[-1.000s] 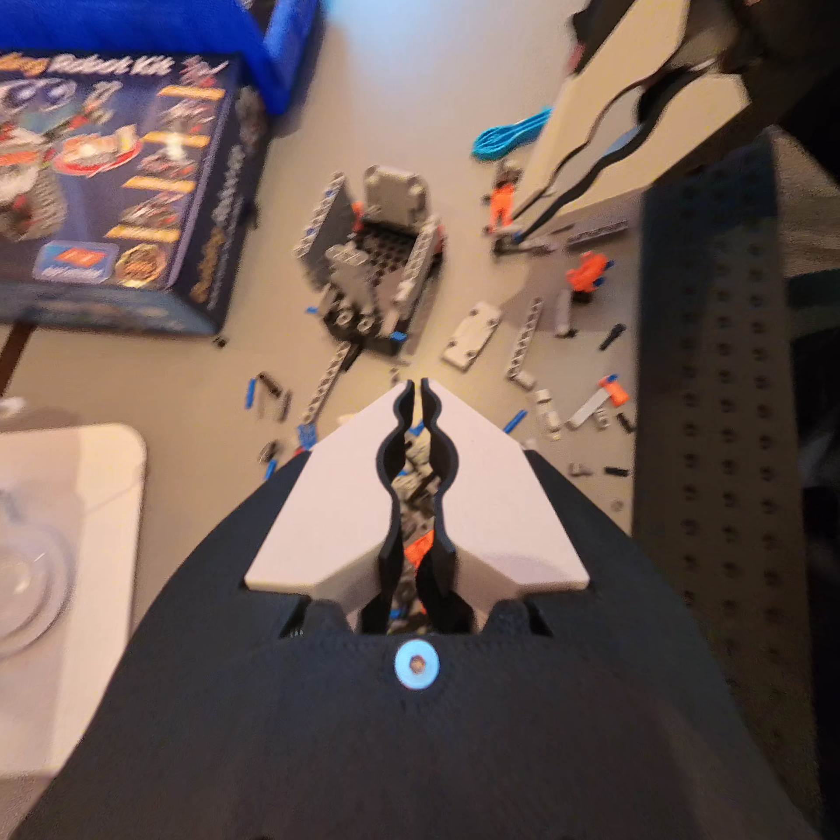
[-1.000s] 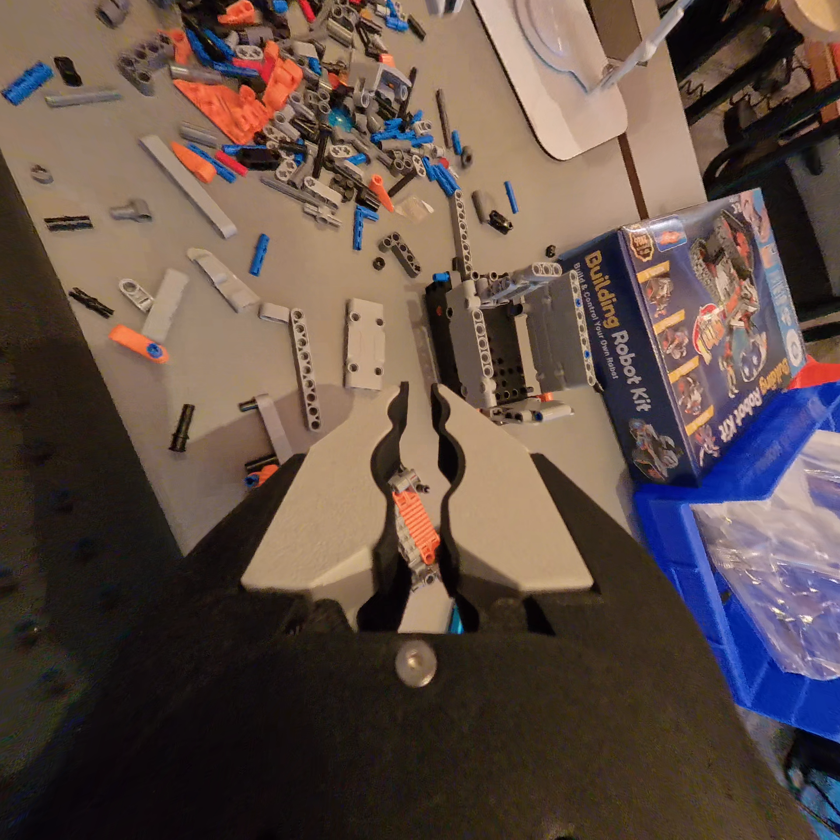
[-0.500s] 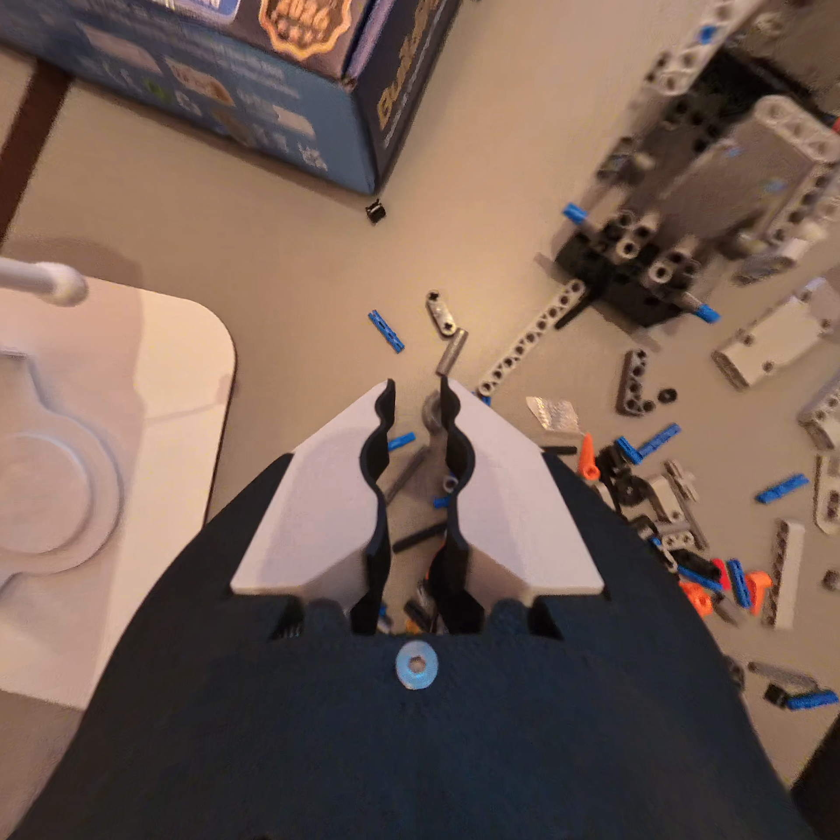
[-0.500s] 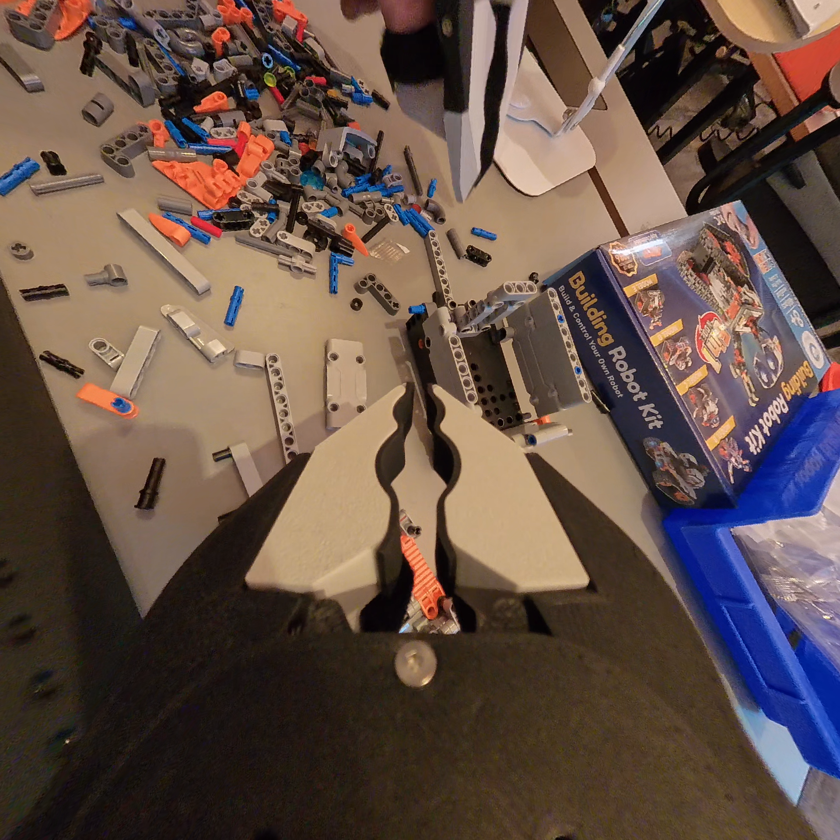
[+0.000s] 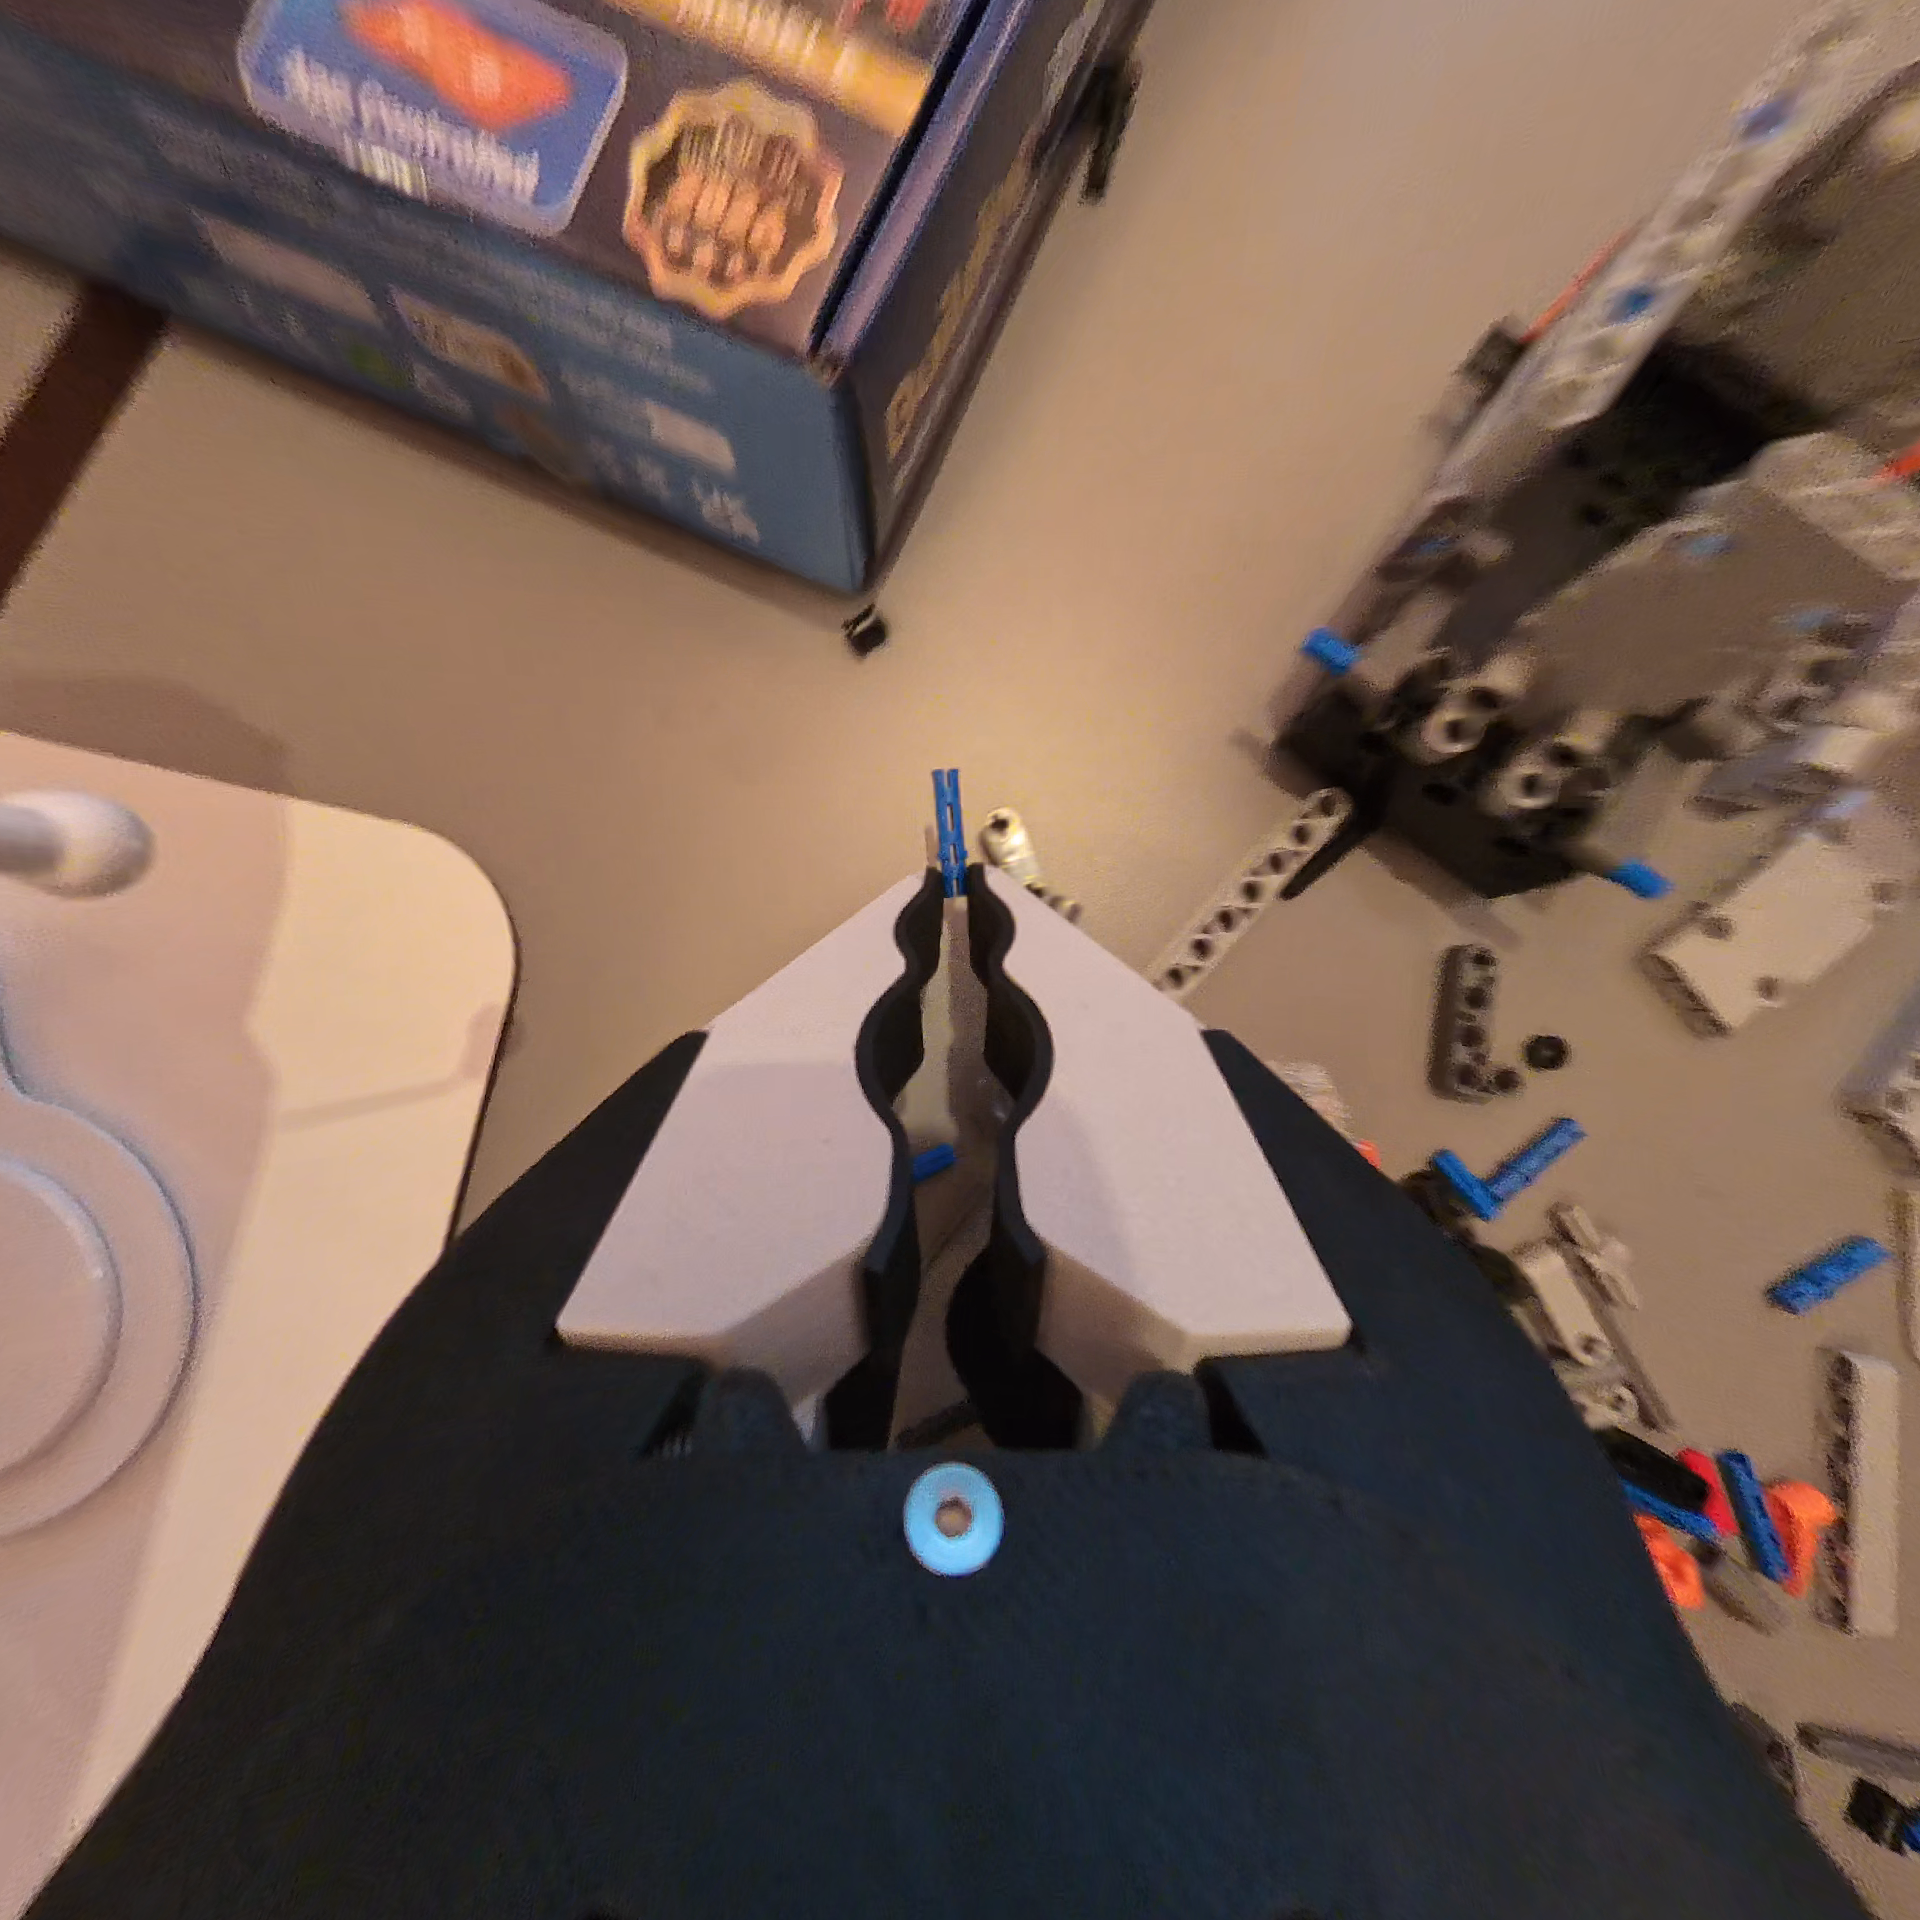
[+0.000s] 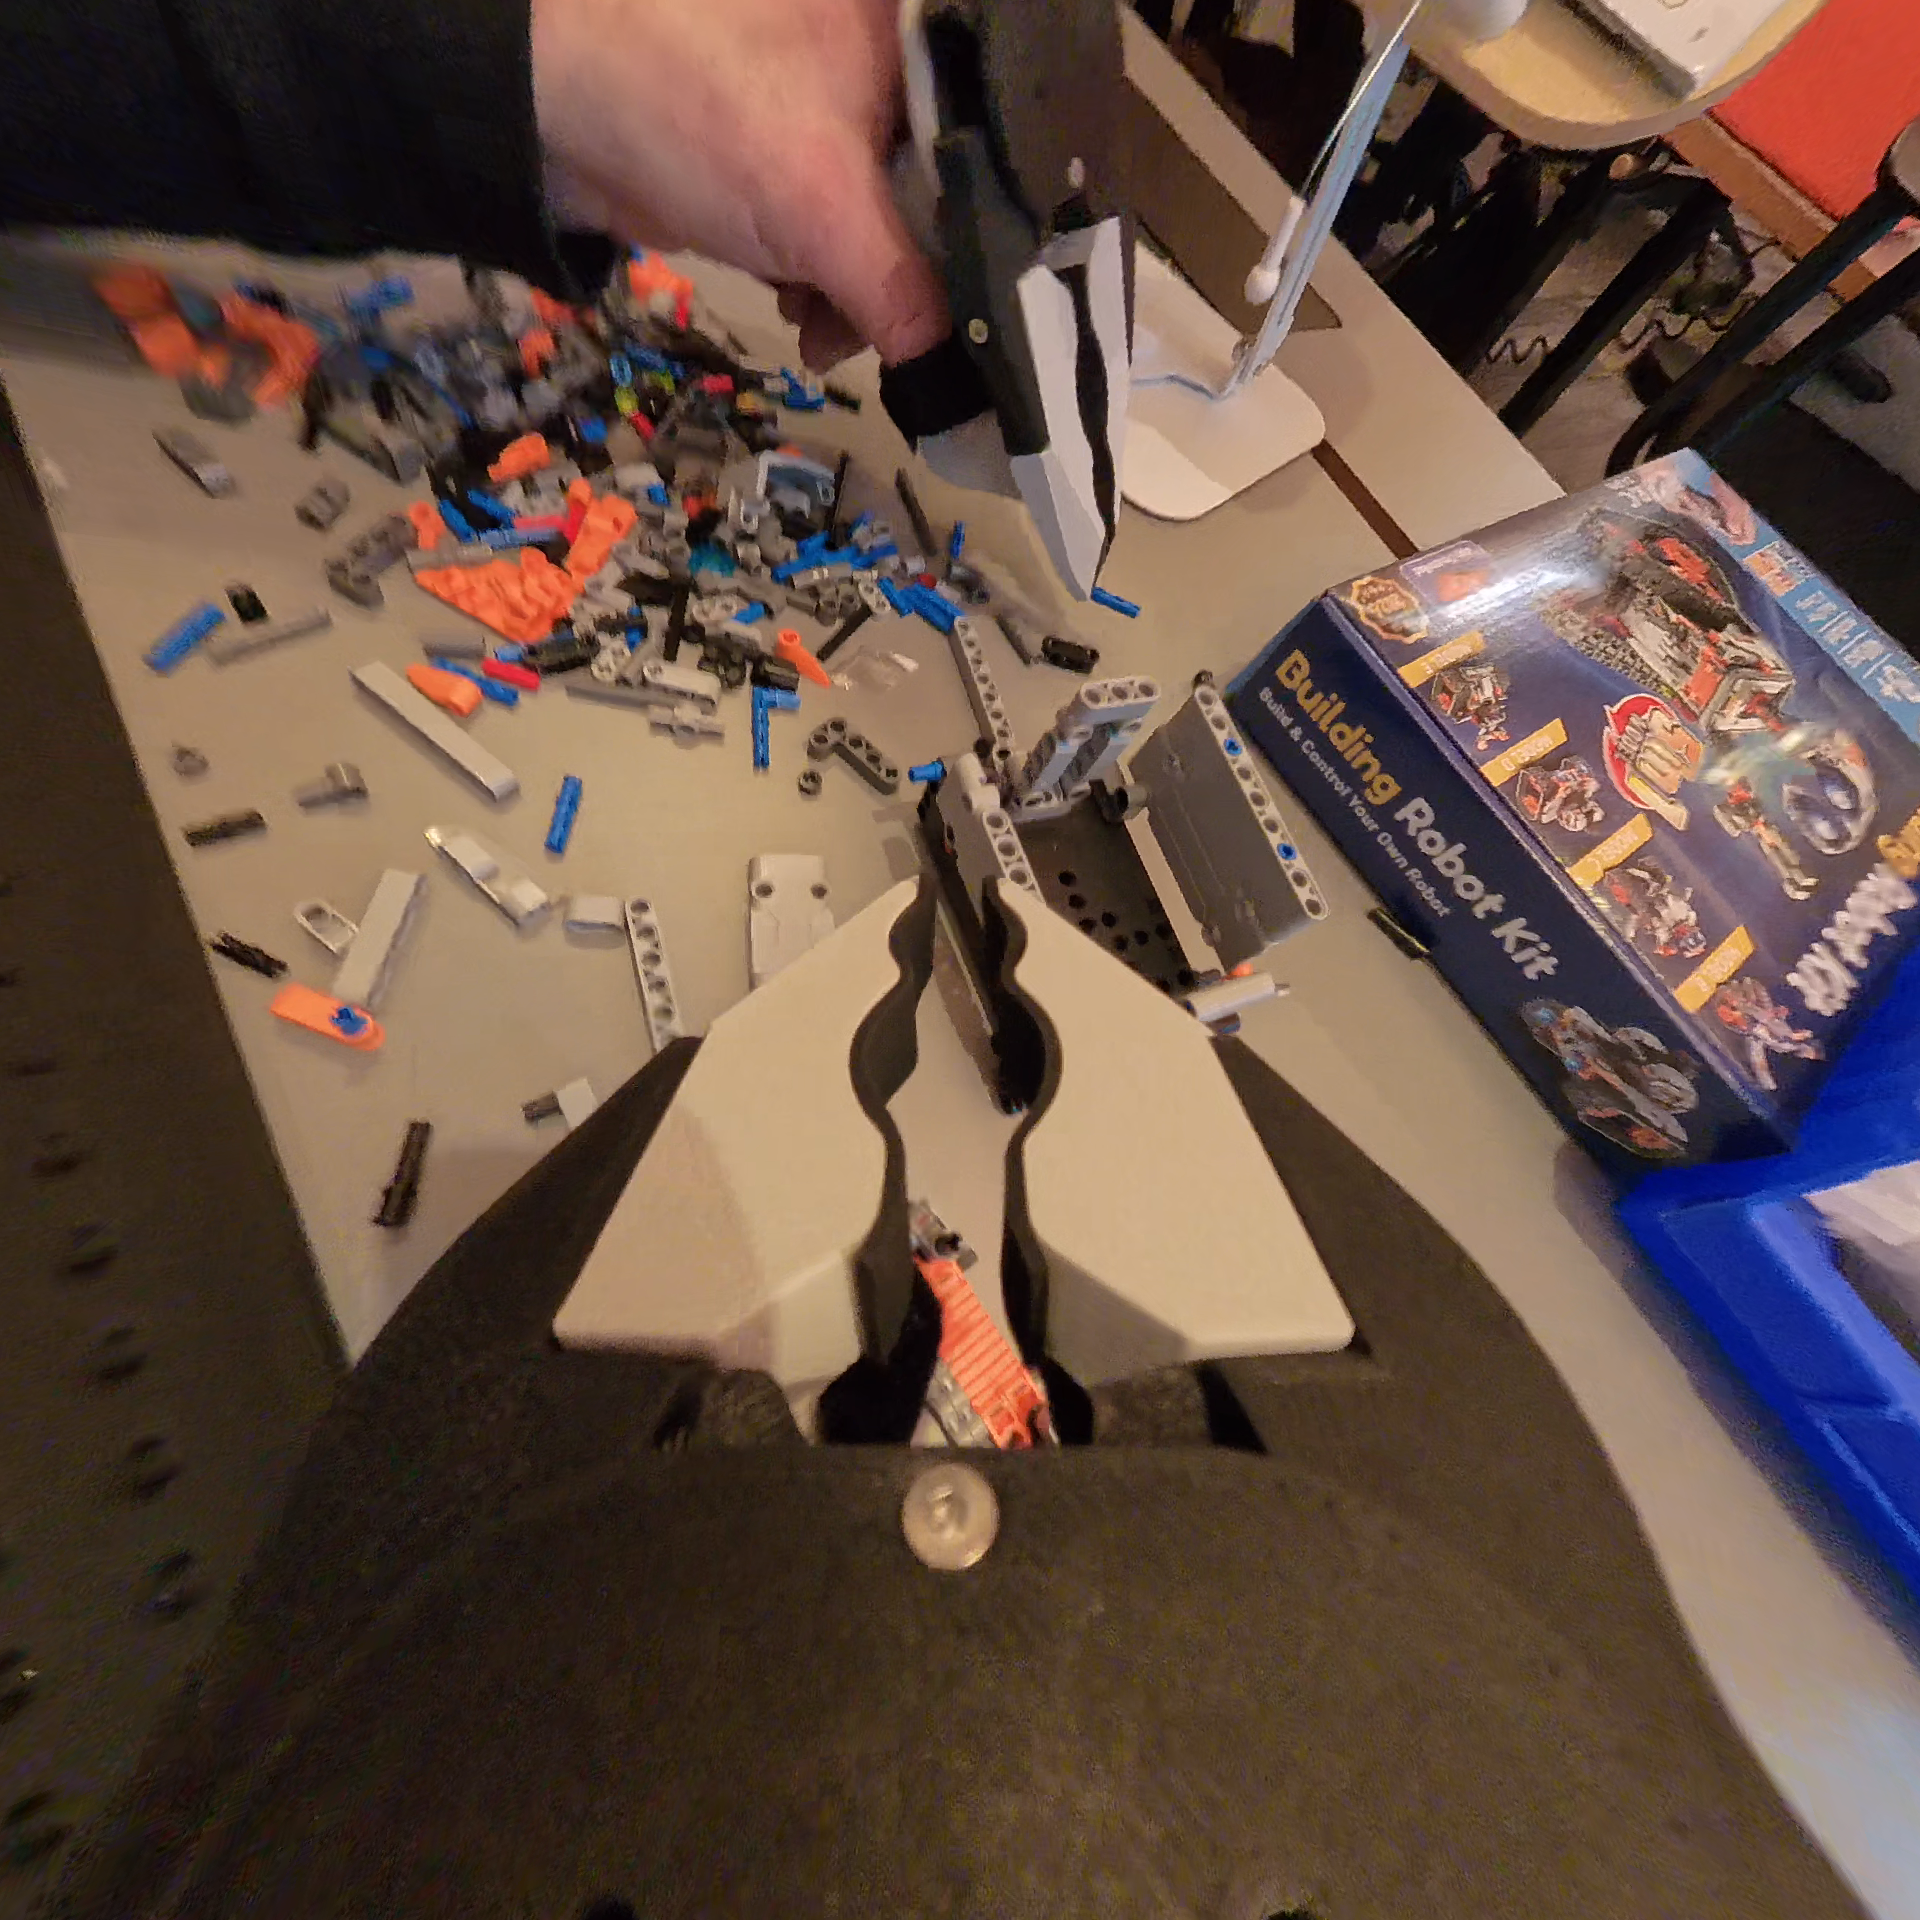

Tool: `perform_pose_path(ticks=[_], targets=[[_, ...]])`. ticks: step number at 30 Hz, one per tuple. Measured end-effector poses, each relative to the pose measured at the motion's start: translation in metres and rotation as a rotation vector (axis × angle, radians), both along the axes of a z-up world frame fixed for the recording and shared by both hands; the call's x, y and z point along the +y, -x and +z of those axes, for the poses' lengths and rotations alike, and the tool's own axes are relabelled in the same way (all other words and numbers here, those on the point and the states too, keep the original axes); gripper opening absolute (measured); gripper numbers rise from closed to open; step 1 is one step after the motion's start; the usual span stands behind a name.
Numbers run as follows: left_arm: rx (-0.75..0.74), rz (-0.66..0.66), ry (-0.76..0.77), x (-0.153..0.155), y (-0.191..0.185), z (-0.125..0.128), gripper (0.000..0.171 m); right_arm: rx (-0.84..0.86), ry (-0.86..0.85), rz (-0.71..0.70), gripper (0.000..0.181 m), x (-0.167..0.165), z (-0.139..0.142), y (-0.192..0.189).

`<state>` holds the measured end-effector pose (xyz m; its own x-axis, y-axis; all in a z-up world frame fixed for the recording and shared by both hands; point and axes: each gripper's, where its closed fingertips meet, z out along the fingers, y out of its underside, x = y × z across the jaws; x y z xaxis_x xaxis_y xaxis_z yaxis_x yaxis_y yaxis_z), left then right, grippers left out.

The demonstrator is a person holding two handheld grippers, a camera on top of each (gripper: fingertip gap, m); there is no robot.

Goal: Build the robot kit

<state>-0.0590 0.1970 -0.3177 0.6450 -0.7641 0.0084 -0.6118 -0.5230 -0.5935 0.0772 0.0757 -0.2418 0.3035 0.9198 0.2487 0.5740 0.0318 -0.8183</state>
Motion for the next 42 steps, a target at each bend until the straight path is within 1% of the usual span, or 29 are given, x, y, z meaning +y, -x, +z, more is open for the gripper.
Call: perform_pose_path(ticks=[2, 4, 6, 7, 9, 10, 13, 14, 17, 19, 23, 26, 28, 31, 33, 34, 36, 38, 40, 42], targets=[[-0.09, -0.087, -0.079, -0.014, -0.014, 0.029, 0.002, 0.096, 0.084, 0.004, 0.012, 0.001, 0.013, 0.005], [-0.133, -0.159, -0.176, -0.033, -0.025, 0.058, 0.002, 0.208, 0.162, 0.006, 0.014, 0.005, 0.029, 0.009], [-0.178, -0.266, -0.351, -0.056, -0.046, 0.096, 0.002, 0.324, 0.228, -0.02, 0.012, 0.014, 0.047, 0.012], [-0.157, -0.311, -0.42, -0.068, -0.054, 0.107, 0.002, 0.365, 0.27, -0.002, 0.014, 0.015, 0.053, 0.016], [-0.091, -0.374, -0.572, -0.089, -0.071, 0.127, 0.002, 0.4, 0.324, 0.013, 0.018, 0.017, 0.06, 0.024], [-0.067, -0.401, -0.635, -0.098, -0.079, 0.134, 0.002, 0.414, 0.355, 0.043, 0.019, 0.015, 0.063, 0.029], [-0.02, -0.439, -0.737, -0.115, -0.095, 0.145, 0.002, 0.467, 0.464, 0.123, 0.022, 0.005, 0.07, 0.042], [0.003, -0.427, -0.763, -0.115, -0.095, 0.147, 0.002, 0.483, 0.487, 0.137, 0.016, 0.003, 0.072, 0.043], [-0.001, -0.445, -0.781, -0.117, -0.096, 0.15, 0.002, 0.544, 0.545, 0.18, 0.014, -0.002, 0.079, 0.043], [0.032, -0.457, -0.793, -0.116, -0.097, 0.146, 0.002, 0.576, 0.56, 0.186, 0.013, -0.001, 0.085, 0.04], [0.053, -0.465, -0.837, -0.117, -0.101, 0.146, 0.002, 0.544, 0.554, 0.179, 0.005, 0.001, 0.082, 0.037], [0.047, -0.46, -0.856, -0.118, -0.105, 0.147, 0.002, 0.522, 0.562, 0.177, 0.008, 0.001, 0.08, 0.04], [0.055, -0.451, -0.877, -0.116, -0.105, 0.147, 0.002, 0.519, 0.545, 0.172, 0.005, 0.003, 0.08, 0.04], [0.018, -0.439, -0.854, -0.115, -0.106, 0.146, 0.002, 0.498, 0.521, 0.162, 0.002, 0.006, 0.076, 0.038], [0.032, -0.447, -0.808, -0.114, -0.104, 0.136, 0.002, 0.416, 0.481, 0.15, 0.002, 0.009, 0.066, 0.038], [0.043, -0.451, -0.787, -0.113, -0.102, 0.13, 0.0, 0.351, 0.44, 0.131, 0.002, 0.012, 0.058, 0.037], [0.07, -0.443, -0.702, -0.109, -0.094, 0.112, 0.001, 0.157, 0.34, 0.092, 0.002, 0.022, 0.033, 0.03], [0.045, -0.451, -0.588, -0.11, -0.09, 0.094, 0.003, 0.056, 0.303, 0.132, 0.002, 0.02, 0.02, 0.031], [0.026, -0.452, -0.478, -0.11, -0.089, 0.074, 0.01, -0.069, 0.233, 0.152, 0.002, 0.023, 0.005, 0.029], [0.015, -0.445, -0.419, -0.108, -0.088, 0.057, 0.014, -0.155, 0.197, 0.169, 0.002, 0.026, -0.005, 0.028]])
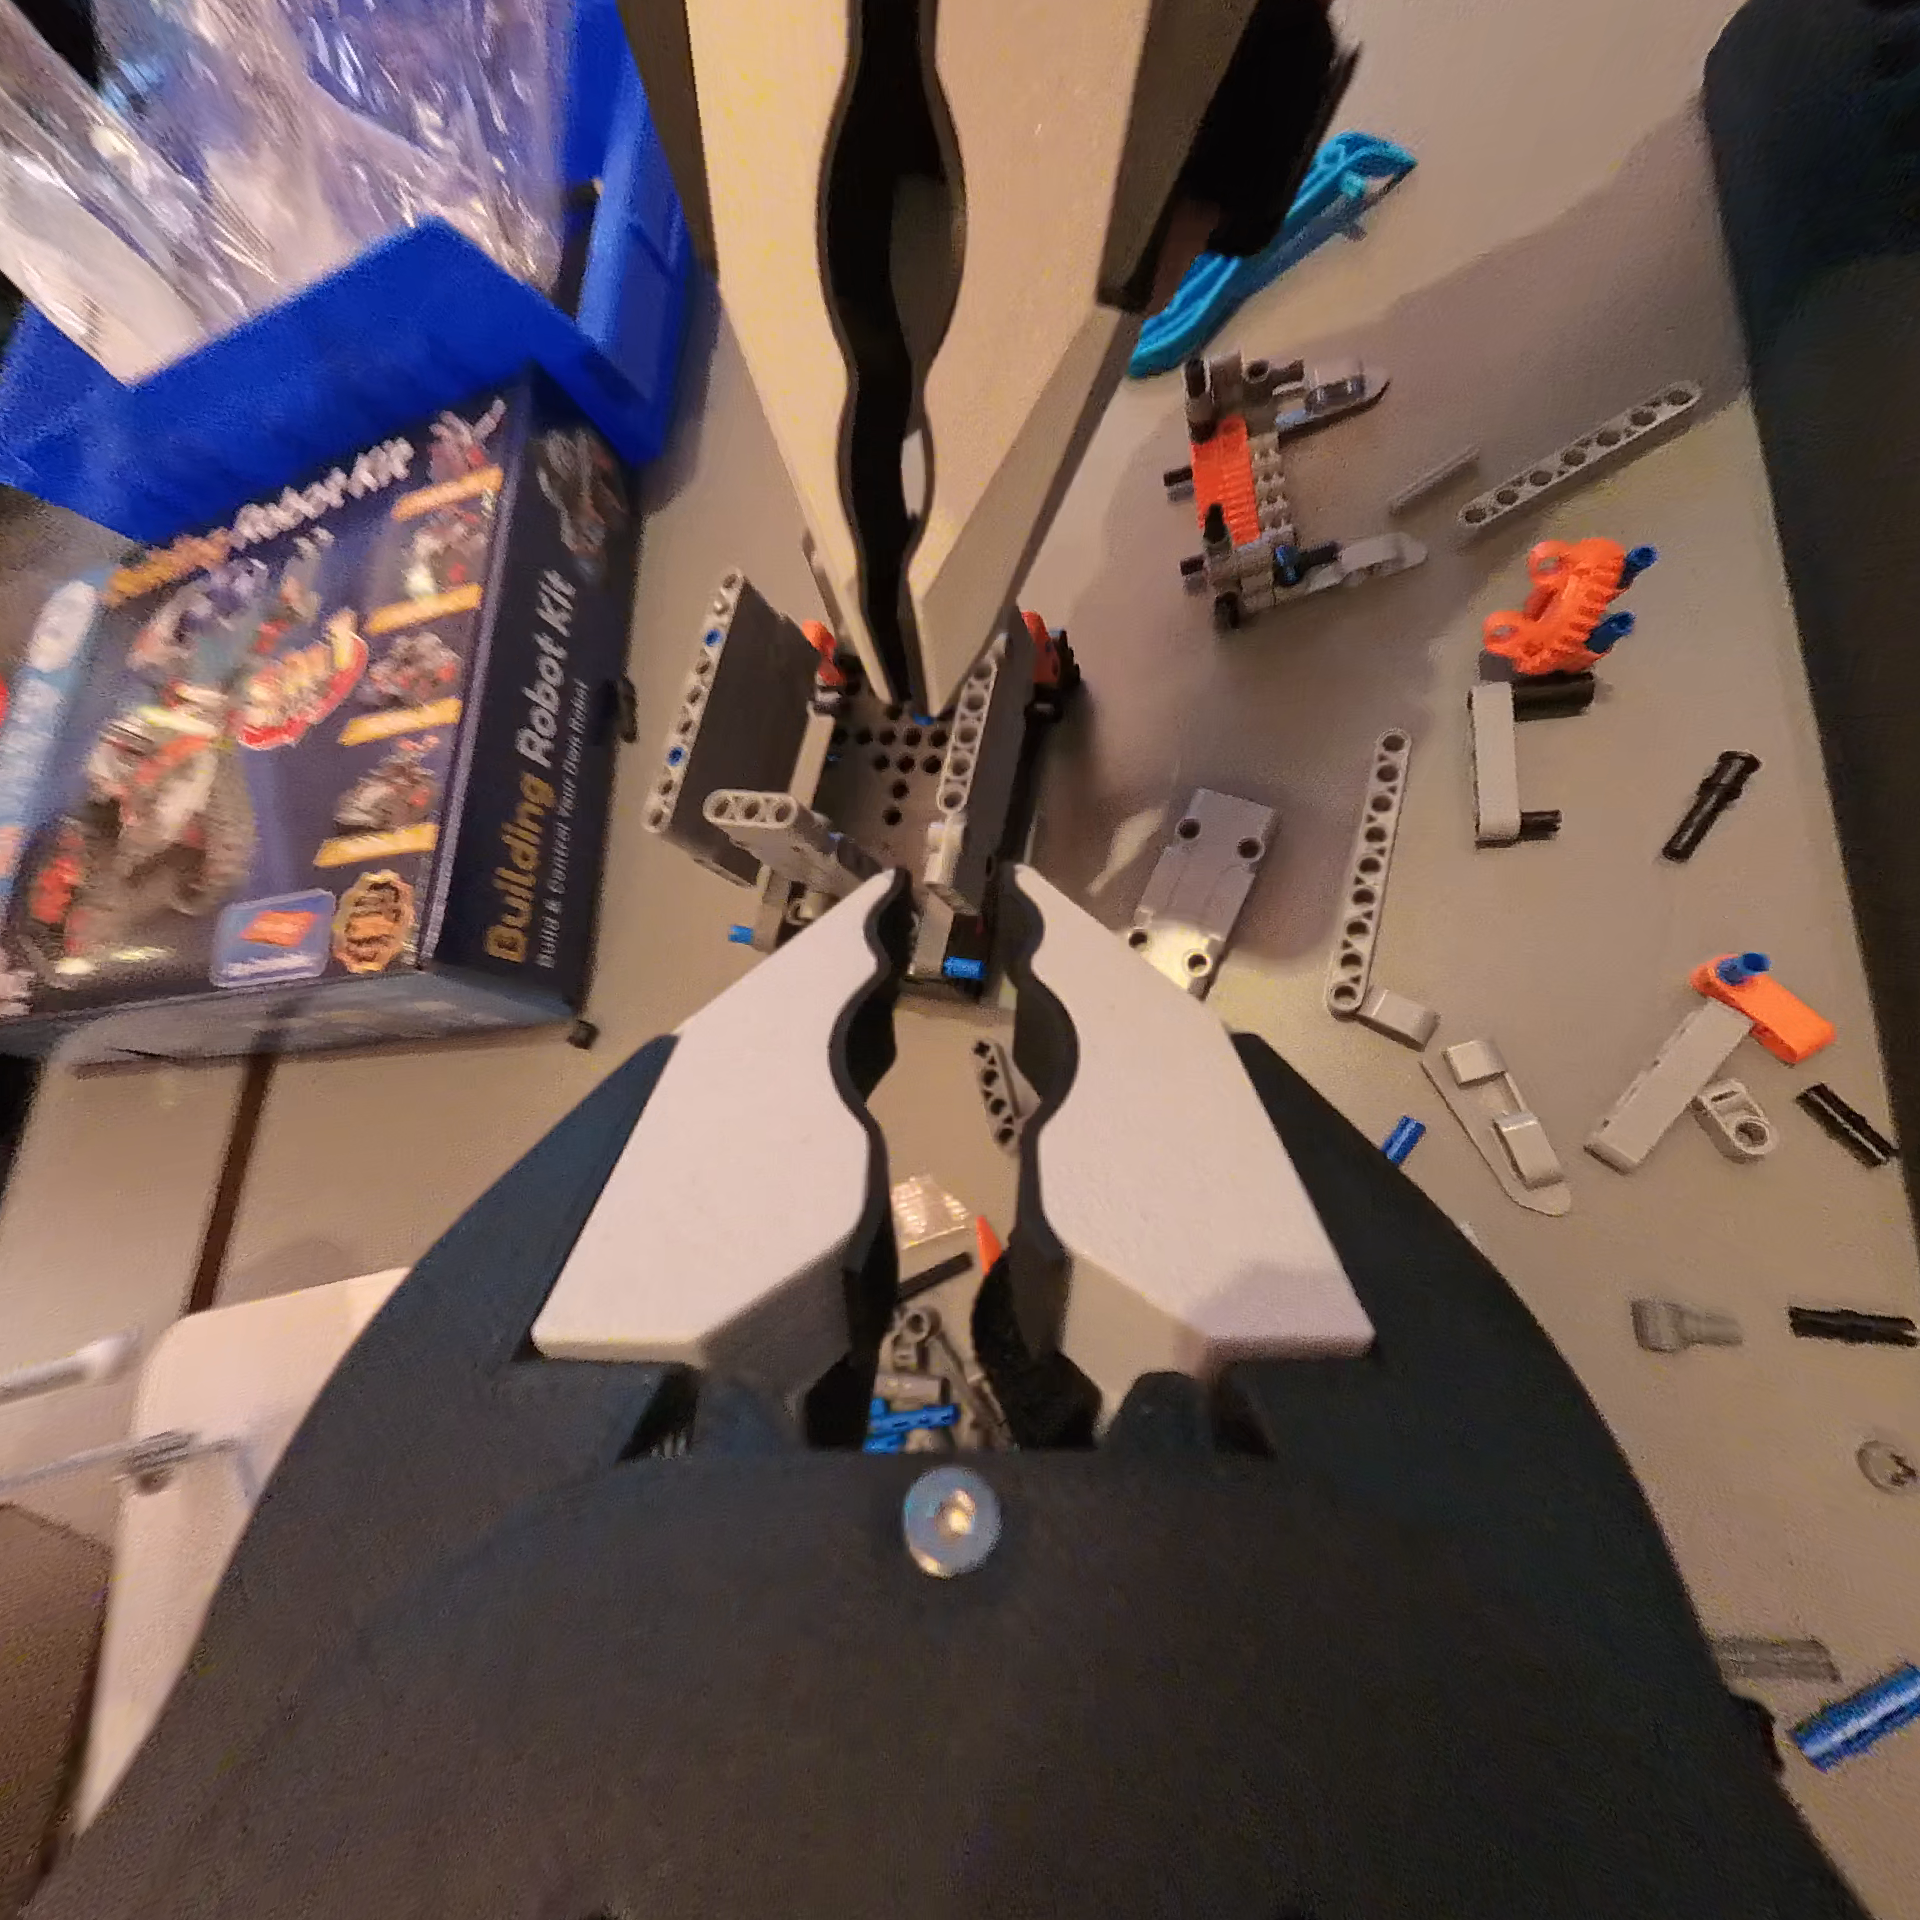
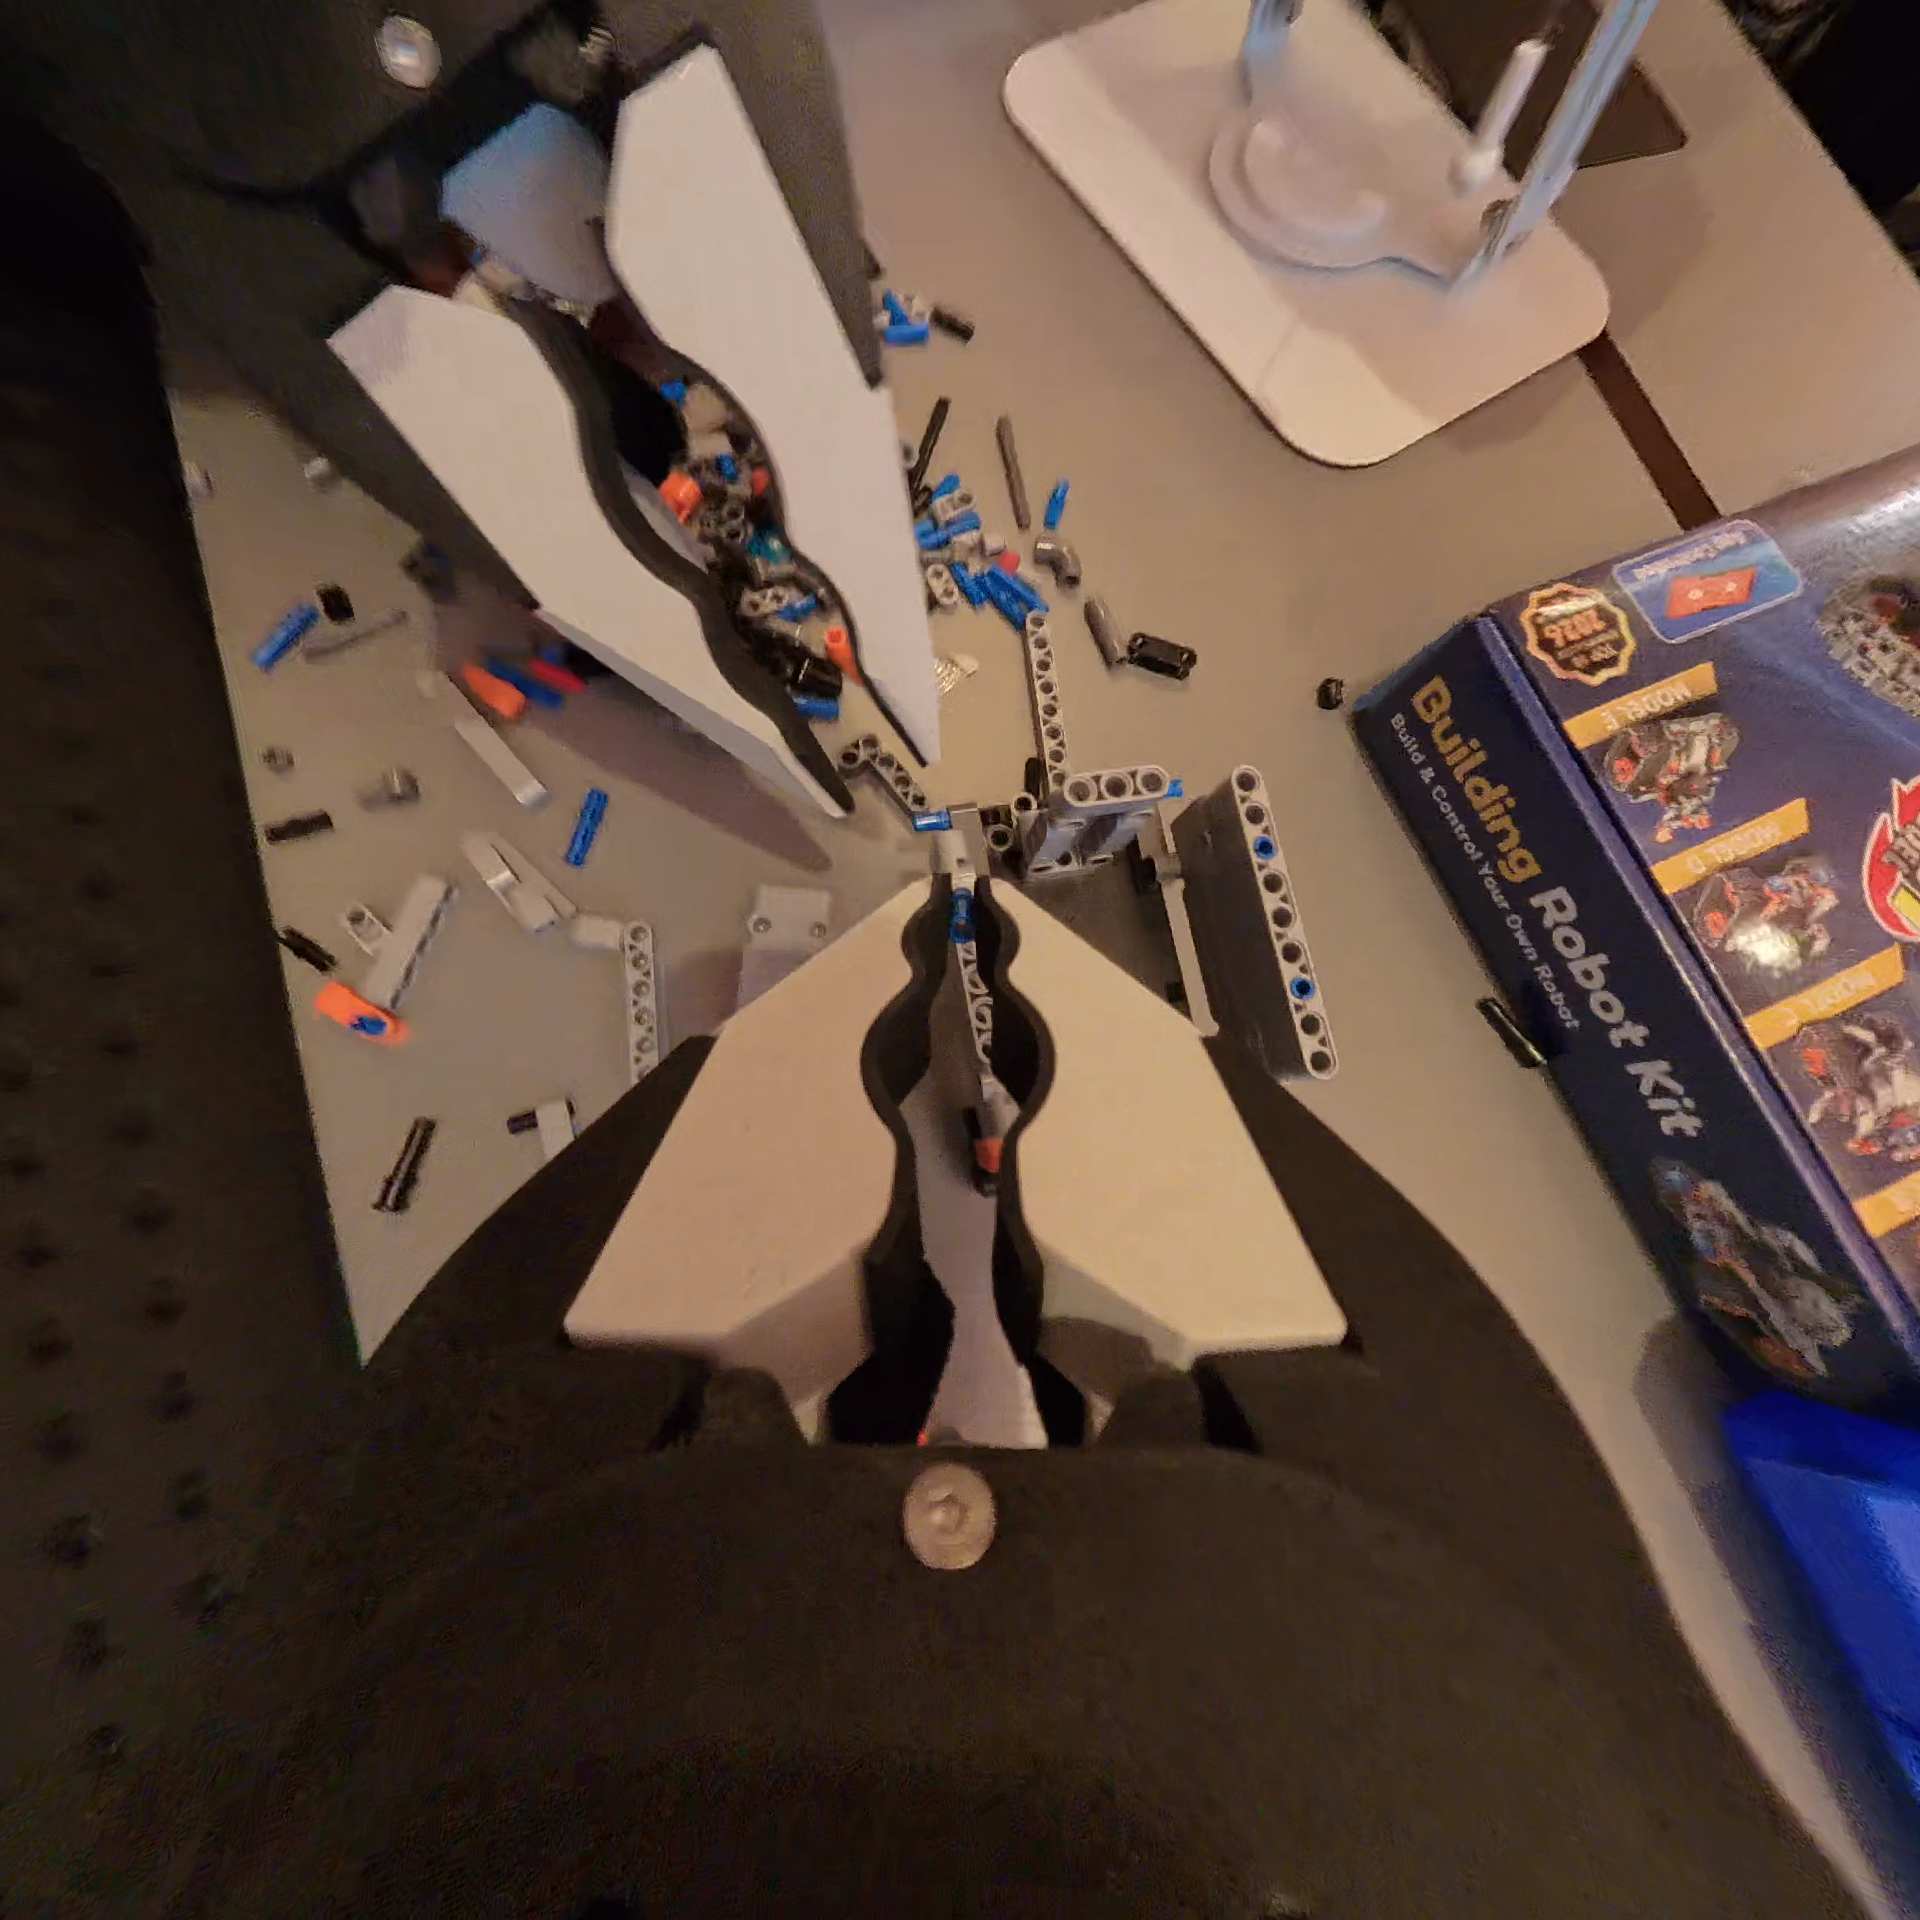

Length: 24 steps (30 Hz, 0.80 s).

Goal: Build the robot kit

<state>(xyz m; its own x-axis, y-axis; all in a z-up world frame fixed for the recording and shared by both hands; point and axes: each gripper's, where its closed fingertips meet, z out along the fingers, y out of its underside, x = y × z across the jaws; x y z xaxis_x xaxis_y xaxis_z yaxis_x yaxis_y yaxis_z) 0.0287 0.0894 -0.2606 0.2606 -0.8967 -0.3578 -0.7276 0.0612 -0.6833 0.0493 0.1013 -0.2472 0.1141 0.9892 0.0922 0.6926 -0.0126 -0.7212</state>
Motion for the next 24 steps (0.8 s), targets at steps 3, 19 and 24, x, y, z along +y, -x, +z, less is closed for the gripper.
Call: perform_pose_path(ticks=[3, 19, 24], targets=[[-0.01, 0.008, 0.072, 0.003, -0.004, -0.019, 0.02, -0.054, -0.031, 0.054, 0.002, -0.001, -0.008, 0.002], [-0.066, 0.034, 0.173, 0.015, -0.02, -0.038, 0.01, -0.185, -0.118, 0.133, 0.002, 0.001, -0.03, 0.001], [-0.095, 0.022, 0.187, 0.018, -0.024, -0.038, 0.008, -0.228, -0.145, 0.141, 0.002, 0.003, -0.031, -0.003]])
